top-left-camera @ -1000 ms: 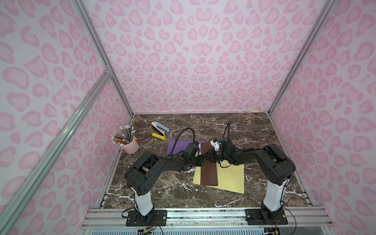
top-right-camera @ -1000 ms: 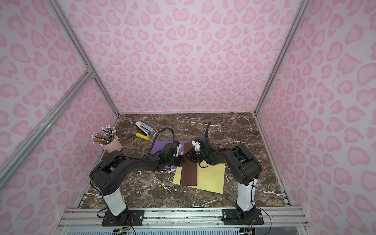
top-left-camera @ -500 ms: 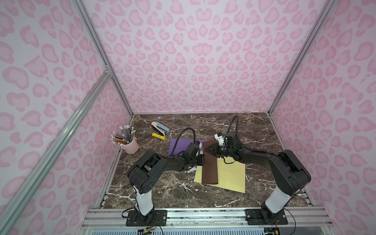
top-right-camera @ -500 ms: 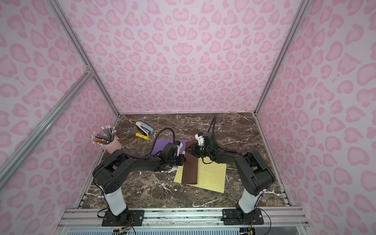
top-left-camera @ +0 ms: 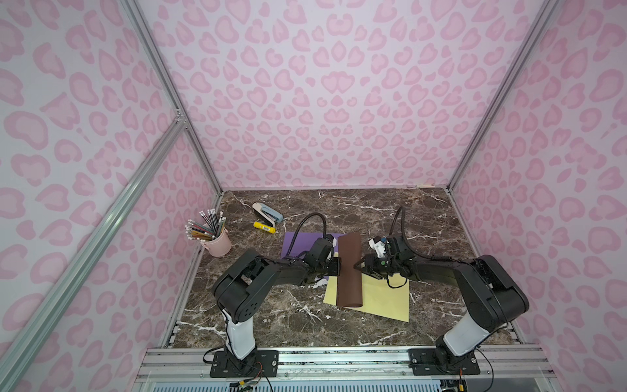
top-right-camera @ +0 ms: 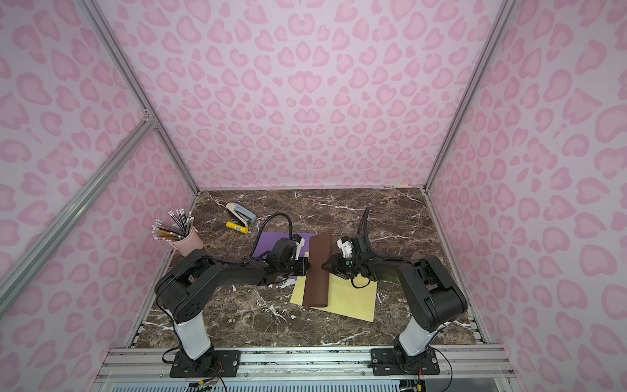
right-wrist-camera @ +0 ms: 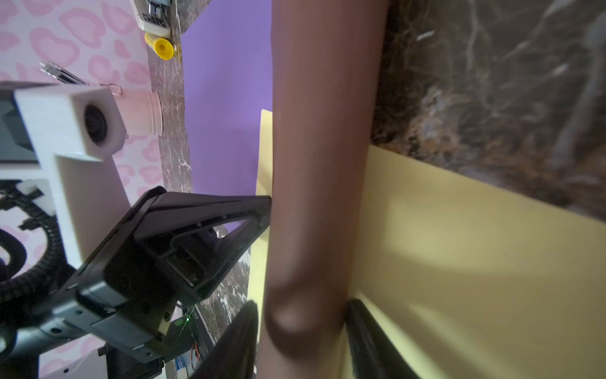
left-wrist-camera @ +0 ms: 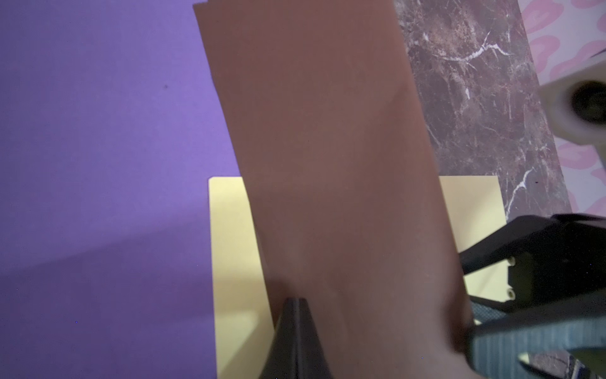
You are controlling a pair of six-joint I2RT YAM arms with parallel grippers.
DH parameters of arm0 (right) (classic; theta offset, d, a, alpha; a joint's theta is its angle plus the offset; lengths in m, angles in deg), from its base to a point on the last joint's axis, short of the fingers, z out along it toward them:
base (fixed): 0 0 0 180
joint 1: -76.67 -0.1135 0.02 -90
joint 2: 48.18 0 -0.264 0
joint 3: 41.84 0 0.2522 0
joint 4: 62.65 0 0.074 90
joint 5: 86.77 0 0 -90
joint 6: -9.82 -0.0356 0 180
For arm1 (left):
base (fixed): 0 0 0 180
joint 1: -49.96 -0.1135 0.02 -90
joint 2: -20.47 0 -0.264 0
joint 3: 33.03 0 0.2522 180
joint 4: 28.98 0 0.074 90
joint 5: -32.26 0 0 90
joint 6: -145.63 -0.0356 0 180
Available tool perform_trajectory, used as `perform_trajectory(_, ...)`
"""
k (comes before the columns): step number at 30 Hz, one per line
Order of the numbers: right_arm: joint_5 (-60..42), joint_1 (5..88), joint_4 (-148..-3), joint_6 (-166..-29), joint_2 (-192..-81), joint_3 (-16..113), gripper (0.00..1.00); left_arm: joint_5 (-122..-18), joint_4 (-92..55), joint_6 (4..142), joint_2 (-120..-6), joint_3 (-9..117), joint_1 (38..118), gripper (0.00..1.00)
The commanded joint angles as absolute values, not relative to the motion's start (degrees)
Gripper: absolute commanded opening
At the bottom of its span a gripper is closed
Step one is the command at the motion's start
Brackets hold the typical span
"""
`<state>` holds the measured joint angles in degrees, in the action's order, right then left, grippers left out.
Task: Fold the rectangular paper in half along the long edge
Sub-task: Fold the paper.
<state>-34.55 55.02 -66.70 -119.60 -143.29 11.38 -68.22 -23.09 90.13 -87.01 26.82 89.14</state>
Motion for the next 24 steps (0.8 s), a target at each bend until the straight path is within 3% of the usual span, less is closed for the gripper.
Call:
perform_trajectory(1, -35.4, 54.7, -64.7, -118.6, -144.1, 10.9, 0.49, -66.8, -18.3, 89.6, -86.9, 26.8, 89.1, 0.04)
perform_trajectory(24, -30.2, 52.8, -67.9, -119.8, -146.5, 13.3, 0.47, -68.3, -16.8, 88.9, -79.2, 29.5, 88.5, 0.04)
